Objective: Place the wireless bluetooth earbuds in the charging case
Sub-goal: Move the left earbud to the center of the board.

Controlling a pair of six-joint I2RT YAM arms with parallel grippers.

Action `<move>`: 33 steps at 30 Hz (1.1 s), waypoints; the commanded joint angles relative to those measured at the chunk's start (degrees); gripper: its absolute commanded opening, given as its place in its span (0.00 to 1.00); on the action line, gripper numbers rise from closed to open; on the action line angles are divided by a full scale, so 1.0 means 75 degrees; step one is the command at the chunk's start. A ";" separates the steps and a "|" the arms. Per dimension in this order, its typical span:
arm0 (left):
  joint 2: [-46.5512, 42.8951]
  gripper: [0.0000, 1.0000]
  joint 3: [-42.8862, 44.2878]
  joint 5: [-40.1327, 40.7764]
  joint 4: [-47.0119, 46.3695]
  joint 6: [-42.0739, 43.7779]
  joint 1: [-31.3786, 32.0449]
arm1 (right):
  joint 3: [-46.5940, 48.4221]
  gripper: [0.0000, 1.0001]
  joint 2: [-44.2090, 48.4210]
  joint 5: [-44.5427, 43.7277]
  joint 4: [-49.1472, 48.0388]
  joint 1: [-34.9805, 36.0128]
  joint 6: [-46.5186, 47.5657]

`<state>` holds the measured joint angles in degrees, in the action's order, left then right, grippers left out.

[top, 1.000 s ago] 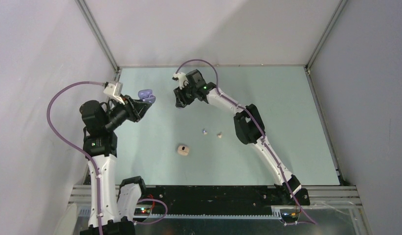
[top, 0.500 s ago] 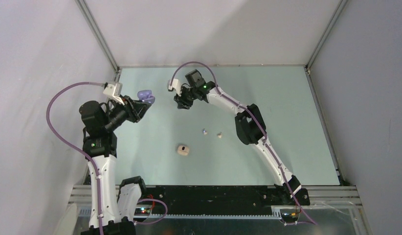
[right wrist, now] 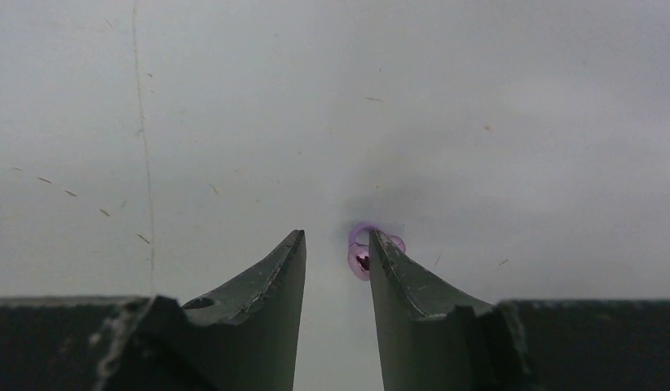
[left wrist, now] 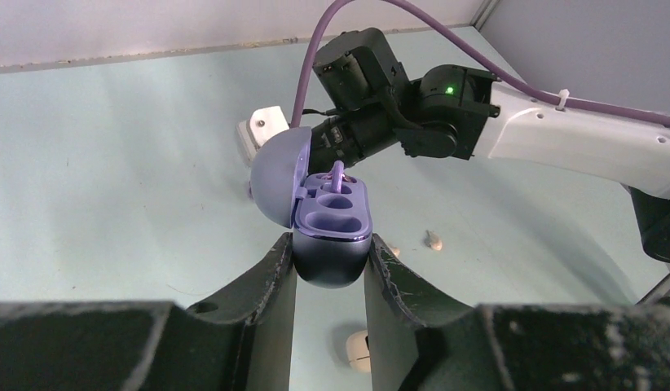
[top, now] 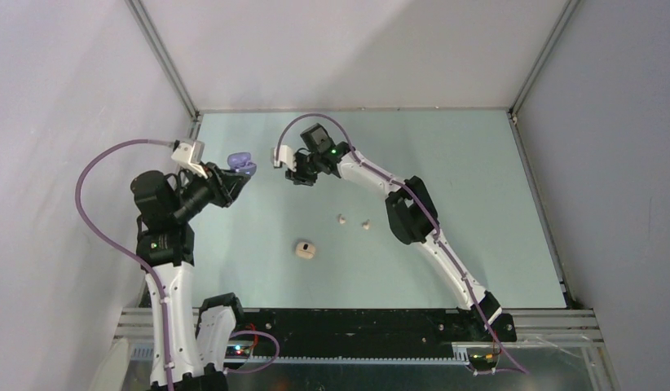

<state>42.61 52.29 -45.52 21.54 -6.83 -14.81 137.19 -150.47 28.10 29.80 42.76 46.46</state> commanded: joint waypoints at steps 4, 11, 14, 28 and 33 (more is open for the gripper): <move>-0.0297 0.00 0.0091 0.0046 -0.0158 0.0185 -0.0165 | 0.0289 0.38 -0.0287 -0.0531 0.0271 0.0002 0.1220; -0.0528 0.00 -0.0176 0.0056 -0.0367 0.0062 -0.0289 | 0.0310 0.37 -0.0378 -0.0634 0.0603 -0.0035 0.1838; -0.0595 0.00 -0.0284 0.0060 -0.0439 -0.0020 -0.0335 | 0.0364 0.33 -0.0413 -0.0652 0.0827 -0.0020 0.1974; -0.0418 0.00 -0.0407 -0.0162 -0.1495 -0.0757 -0.0405 | -0.1494 0.00 0.1385 -0.1677 -0.0177 -0.0088 -0.0257; -0.0232 0.00 -0.0535 -0.0342 -0.2051 -0.0685 -0.0393 | -0.1952 0.00 0.2248 -0.2212 0.0052 -0.0490 -0.2725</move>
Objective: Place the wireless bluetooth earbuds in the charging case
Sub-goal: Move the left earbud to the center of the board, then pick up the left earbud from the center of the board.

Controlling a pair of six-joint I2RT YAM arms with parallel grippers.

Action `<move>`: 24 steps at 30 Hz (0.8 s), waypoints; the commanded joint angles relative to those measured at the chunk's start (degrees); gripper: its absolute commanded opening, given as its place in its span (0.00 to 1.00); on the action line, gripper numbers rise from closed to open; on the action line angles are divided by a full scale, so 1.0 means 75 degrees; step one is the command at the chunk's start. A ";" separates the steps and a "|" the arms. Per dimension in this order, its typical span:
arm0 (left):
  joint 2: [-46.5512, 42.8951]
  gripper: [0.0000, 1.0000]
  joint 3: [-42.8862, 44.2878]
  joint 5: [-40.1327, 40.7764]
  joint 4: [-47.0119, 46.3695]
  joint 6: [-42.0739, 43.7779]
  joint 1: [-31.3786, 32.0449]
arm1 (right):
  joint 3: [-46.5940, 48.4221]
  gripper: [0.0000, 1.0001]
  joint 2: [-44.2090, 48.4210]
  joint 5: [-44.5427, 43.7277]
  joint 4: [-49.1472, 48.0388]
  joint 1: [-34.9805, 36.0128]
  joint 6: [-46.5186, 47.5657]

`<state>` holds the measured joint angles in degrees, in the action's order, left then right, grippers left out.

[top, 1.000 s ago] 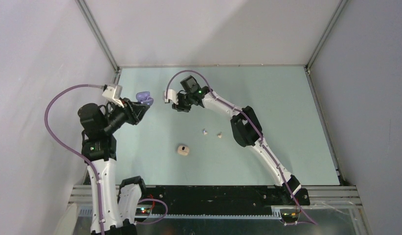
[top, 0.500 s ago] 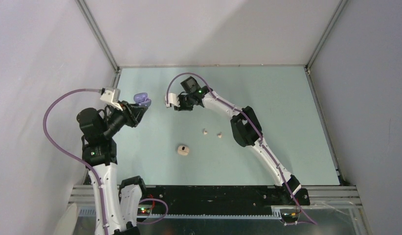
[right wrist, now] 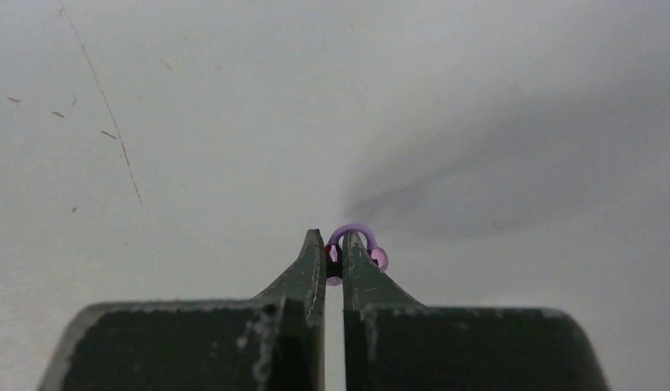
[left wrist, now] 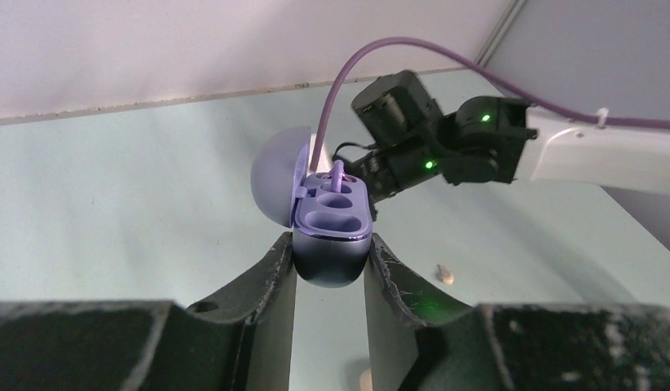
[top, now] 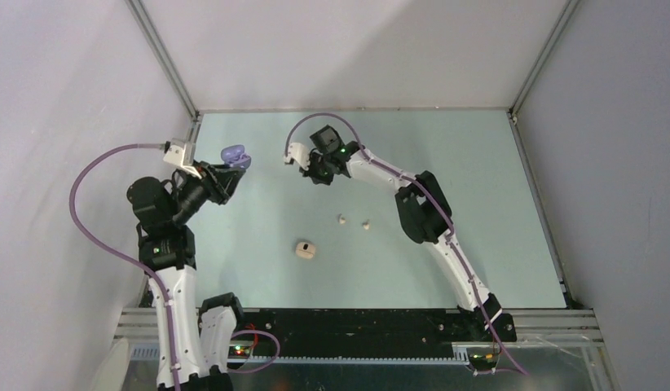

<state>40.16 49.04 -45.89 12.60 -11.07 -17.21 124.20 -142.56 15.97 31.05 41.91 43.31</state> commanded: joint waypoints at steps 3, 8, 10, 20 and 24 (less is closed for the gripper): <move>0.0248 0.00 -0.0164 -0.0364 -0.1087 0.0101 -0.0022 | -0.0668 0.00 0.1722 -0.0719 0.0445 -0.0741 -0.4068; 0.0810 0.00 -0.0079 -0.0498 -0.1304 0.0634 0.0381 | -0.2314 0.00 0.2848 -0.0924 0.1058 -0.1390 -0.6457; 0.1086 0.00 0.0001 -0.0531 -0.1363 0.0901 0.0723 | -0.3232 0.00 0.3465 -0.1353 0.1004 -0.1555 -0.7073; 0.2751 0.00 0.0848 -0.0384 -0.2137 0.0882 0.2578 | -0.5581 0.00 0.4921 -0.2549 0.1416 -0.2398 -0.8553; 0.3169 0.00 0.0857 -0.0488 -0.2305 0.0866 0.3000 | -0.6064 0.00 0.5053 -0.2279 0.1162 -0.2606 -0.8622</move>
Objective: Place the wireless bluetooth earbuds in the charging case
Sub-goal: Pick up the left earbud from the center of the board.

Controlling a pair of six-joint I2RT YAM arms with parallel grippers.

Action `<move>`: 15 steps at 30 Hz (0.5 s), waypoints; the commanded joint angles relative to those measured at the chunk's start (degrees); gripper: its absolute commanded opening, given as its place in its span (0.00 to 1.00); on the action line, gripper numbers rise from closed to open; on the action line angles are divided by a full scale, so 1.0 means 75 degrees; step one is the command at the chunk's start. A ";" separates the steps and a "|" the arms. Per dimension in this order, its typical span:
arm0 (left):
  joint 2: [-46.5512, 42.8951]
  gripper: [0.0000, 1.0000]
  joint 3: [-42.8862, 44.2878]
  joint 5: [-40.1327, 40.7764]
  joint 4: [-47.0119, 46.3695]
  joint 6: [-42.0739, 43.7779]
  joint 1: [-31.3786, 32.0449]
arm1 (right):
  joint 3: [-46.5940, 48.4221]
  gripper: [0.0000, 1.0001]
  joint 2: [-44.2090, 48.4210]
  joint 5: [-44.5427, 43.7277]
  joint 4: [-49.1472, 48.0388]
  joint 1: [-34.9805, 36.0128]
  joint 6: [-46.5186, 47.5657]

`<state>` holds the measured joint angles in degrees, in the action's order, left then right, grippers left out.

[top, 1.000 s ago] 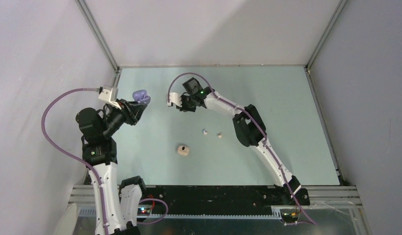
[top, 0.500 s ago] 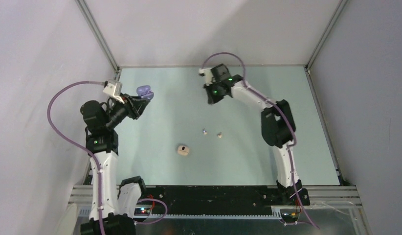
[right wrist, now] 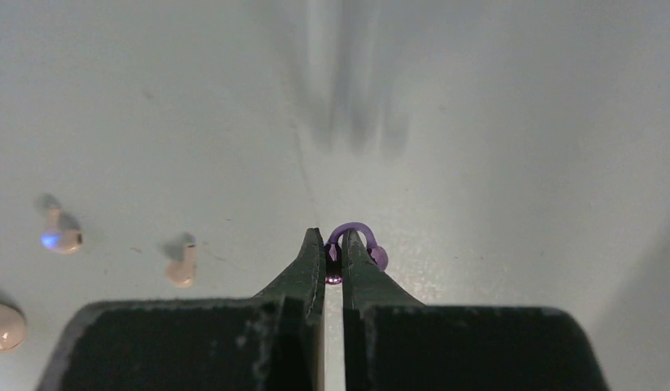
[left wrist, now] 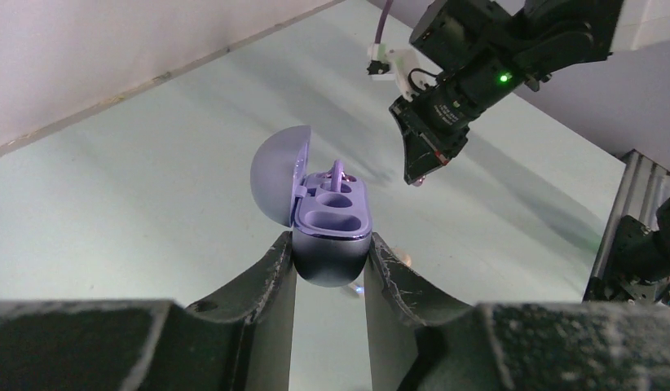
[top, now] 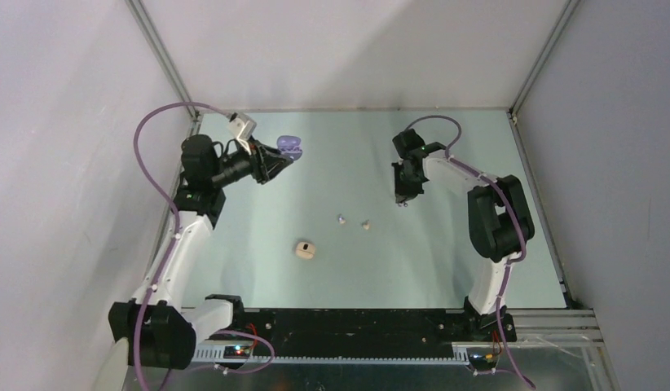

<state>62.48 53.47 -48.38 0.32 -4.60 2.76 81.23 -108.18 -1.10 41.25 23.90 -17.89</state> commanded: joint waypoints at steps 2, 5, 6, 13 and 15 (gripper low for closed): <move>0.0313 0.00 0.0180 -0.0188 -0.0777 -0.0046 0.0525 | -0.0473 0.00 0.0463 0.0057 -0.0361 -0.0300 -0.0465; 0.0427 0.00 0.0143 -0.0224 -0.0857 -0.0116 0.0735 | -0.0494 0.06 0.0306 0.0369 -0.0519 -0.0384 -0.0390; 0.0439 0.00 0.0151 -0.0221 -0.0861 -0.0126 0.0812 | -0.0483 0.10 0.0172 0.0616 -0.0543 -0.0438 -0.0330; 0.0529 0.00 0.0251 -0.0200 -0.0726 -0.0060 0.0879 | -0.0217 0.29 0.0158 0.1466 -0.0100 -0.0856 0.0027; 0.0570 0.00 0.0278 -0.0212 -0.0725 -0.0055 0.0890 | -0.0273 0.33 0.0177 0.1903 0.0013 -0.1015 0.0377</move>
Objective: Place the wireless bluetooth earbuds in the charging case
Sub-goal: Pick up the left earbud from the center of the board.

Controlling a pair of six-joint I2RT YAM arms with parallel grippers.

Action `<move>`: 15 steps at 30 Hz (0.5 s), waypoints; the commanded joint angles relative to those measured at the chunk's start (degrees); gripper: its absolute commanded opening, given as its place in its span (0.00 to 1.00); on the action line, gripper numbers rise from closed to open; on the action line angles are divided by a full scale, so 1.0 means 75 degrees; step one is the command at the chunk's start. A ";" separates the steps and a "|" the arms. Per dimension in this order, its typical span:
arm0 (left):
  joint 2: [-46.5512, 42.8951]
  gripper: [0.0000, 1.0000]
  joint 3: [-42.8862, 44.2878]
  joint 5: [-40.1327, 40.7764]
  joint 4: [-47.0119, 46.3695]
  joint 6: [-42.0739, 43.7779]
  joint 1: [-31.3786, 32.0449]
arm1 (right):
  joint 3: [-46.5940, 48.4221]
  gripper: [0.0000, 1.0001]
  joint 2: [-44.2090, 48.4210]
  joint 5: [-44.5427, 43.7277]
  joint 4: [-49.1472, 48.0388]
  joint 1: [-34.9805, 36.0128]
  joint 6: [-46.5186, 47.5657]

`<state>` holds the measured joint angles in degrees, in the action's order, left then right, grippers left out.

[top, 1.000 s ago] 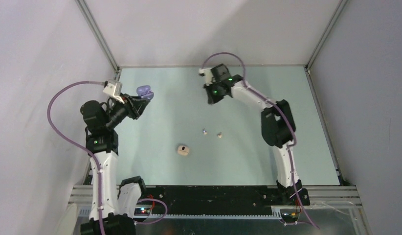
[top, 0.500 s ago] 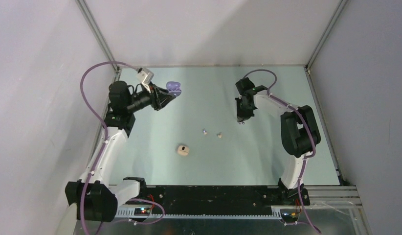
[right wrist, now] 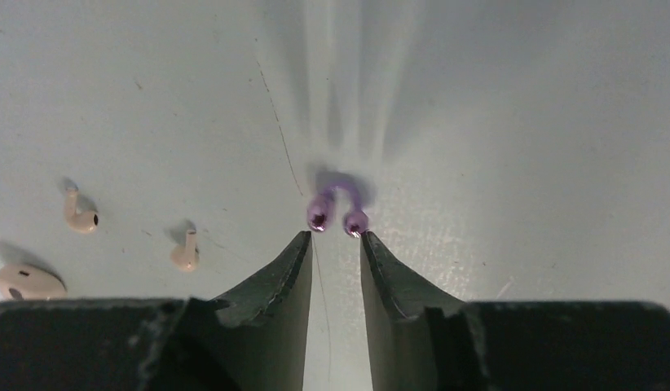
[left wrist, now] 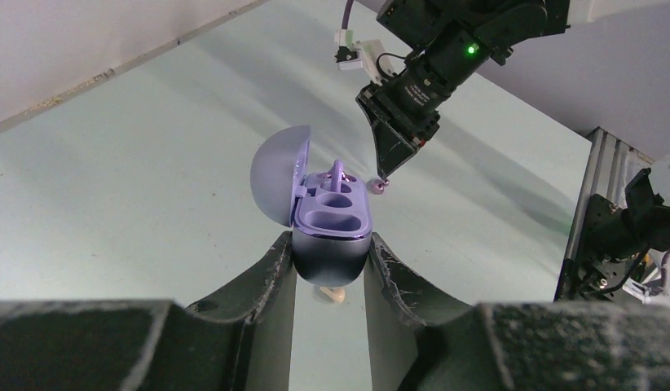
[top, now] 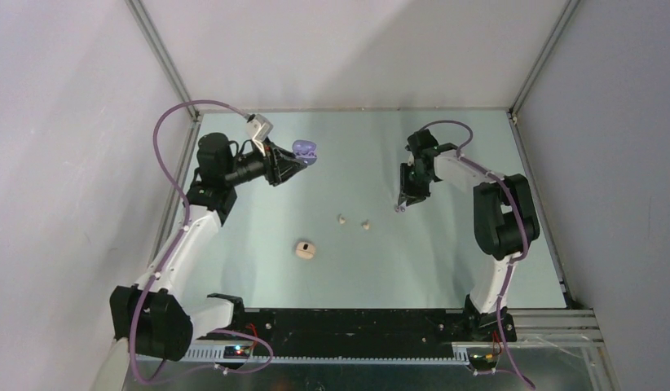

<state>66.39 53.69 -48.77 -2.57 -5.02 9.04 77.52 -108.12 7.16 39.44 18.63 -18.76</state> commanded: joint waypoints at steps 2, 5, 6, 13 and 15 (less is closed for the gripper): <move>0.0094 0.00 0.0290 -0.0174 -0.0337 0.0026 0.0059 | 0.0220 0.36 0.0155 0.1054 0.0365 -0.0487 0.0680; 0.0145 0.00 0.0408 -0.0174 -0.0284 0.0096 0.0060 | 0.0298 0.36 0.0216 0.1851 0.0327 -0.0871 0.0718; 0.0159 0.00 0.0415 -0.0175 -0.0248 0.0133 0.0061 | 0.0409 0.36 0.0207 0.2214 0.0370 -0.0985 0.0893; 0.0139 0.00 0.0553 -0.0210 0.0229 0.0536 0.0064 | 0.1393 0.32 -0.0006 0.3713 0.1445 -0.1015 0.4322; 0.0128 0.00 0.0624 -0.0231 0.0525 0.0817 0.0061 | 0.1710 0.32 -0.0294 0.3366 0.1686 -0.0908 0.5501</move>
<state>67.90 54.81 -48.86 -0.75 -3.36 9.10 84.77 -108.18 29.30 46.65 9.96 2.68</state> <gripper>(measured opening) 0.353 0.318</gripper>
